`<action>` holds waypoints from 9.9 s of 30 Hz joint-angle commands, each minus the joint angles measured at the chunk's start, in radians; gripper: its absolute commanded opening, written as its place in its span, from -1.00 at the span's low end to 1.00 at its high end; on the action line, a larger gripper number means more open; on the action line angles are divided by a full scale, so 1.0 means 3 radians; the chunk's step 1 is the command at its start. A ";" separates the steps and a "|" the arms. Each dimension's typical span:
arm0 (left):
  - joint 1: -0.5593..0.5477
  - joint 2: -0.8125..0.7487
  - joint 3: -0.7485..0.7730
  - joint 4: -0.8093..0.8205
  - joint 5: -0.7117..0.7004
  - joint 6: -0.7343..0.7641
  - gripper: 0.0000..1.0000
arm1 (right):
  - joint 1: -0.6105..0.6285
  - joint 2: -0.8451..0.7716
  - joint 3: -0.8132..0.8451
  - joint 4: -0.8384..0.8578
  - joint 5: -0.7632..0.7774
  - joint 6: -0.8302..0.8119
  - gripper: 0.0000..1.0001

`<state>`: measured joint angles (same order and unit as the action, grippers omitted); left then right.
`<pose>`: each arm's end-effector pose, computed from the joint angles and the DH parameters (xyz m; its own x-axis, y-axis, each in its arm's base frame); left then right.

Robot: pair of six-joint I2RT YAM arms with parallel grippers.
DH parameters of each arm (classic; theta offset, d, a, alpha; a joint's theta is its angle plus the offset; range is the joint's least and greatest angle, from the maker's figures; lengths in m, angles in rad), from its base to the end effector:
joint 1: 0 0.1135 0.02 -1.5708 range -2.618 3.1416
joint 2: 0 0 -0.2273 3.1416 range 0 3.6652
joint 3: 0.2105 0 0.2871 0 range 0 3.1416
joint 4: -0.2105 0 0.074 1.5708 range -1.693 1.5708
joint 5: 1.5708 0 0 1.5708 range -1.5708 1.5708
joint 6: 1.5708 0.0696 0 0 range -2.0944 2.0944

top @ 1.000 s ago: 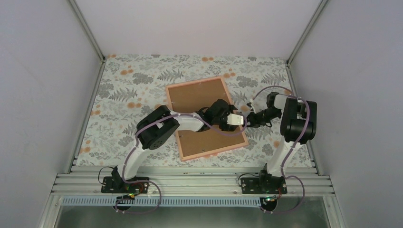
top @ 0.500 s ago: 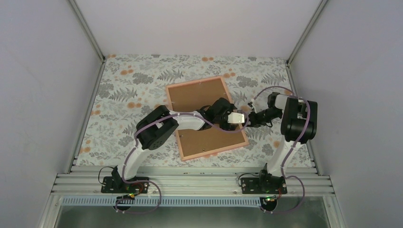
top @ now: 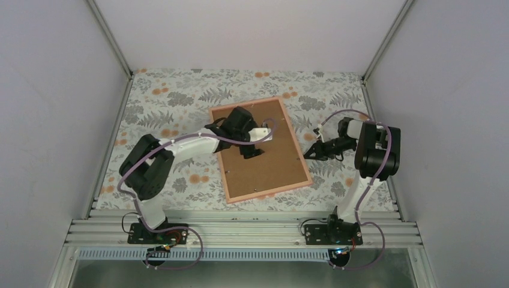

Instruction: Put the photo into the frame

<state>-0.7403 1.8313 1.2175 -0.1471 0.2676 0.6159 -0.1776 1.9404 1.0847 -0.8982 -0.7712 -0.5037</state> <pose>0.3160 -0.3136 0.1231 0.0419 0.7163 -0.6965 0.9405 0.2070 0.2695 0.3126 -0.0068 0.0310 -0.9691 -0.1777 -0.1713 -0.2468 0.6824 0.6881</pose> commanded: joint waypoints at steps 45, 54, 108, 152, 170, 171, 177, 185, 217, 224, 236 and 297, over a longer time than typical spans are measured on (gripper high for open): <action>-0.0800 -0.0770 -0.1351 -0.1042 -0.0480 0.0292 -0.68 | 0.0615 -0.1643 -0.0038 0.1856 0.0872 0.0576 0.15; -0.0233 -0.0769 -0.0620 -0.1898 0.0335 0.0372 -0.95 | 0.0357 -0.1642 0.0601 0.1136 0.0129 -0.0278 1.00; 0.0519 -0.0062 0.2490 -0.4019 0.1281 0.0635 -0.76 | 0.1215 -0.2995 -0.1418 0.2789 -0.0862 -0.3000 -0.91; 0.0903 0.0196 0.3572 -0.1789 -0.1876 -0.0368 1.00 | -0.0091 -0.0809 0.0154 0.2853 -0.1587 0.3177 -0.92; 0.1001 0.0376 0.2778 -0.2243 -0.1143 -0.0677 1.00 | -0.0233 0.0836 0.1285 0.2502 -0.1418 0.3048 0.83; 0.1001 0.0388 0.2781 -0.2241 -0.1160 -0.0682 1.00 | -0.0248 0.0808 0.1330 0.2364 -0.1267 0.2935 0.97; 0.1026 0.0470 0.2820 -0.2199 -0.1313 -0.0718 1.00 | -0.0394 0.0776 0.1793 0.1641 -0.0078 0.2365 1.00; 0.1081 0.0572 0.2922 -0.2217 -0.1198 -0.0759 1.00 | -0.0472 0.0600 0.1884 0.1399 0.0955 0.1739 1.00; 0.1589 0.1411 0.2543 -0.2364 -0.0569 -0.0326 0.27 | -0.0679 -0.0142 0.0801 0.0044 0.0292 0.0671 0.71; 0.1554 0.1430 0.2123 -0.2193 -0.0570 -0.0120 0.13 | -0.0674 0.0168 0.0846 0.0219 0.0102 0.0890 0.61; 0.1034 0.0838 0.0784 -0.1731 -0.0505 0.0498 0.11 | -0.0482 0.0718 0.1358 0.0195 0.0010 0.0944 0.74; 0.1486 0.2551 0.3940 -0.2464 -0.0161 0.0048 -0.20 | -0.0963 -0.0280 0.0099 -0.0175 0.0925 -0.0365 -0.60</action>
<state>-0.2863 2.6019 2.4035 -0.8433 0.2100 0.6140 -0.4850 1.8103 1.1114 -1.0130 -0.4911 -0.6662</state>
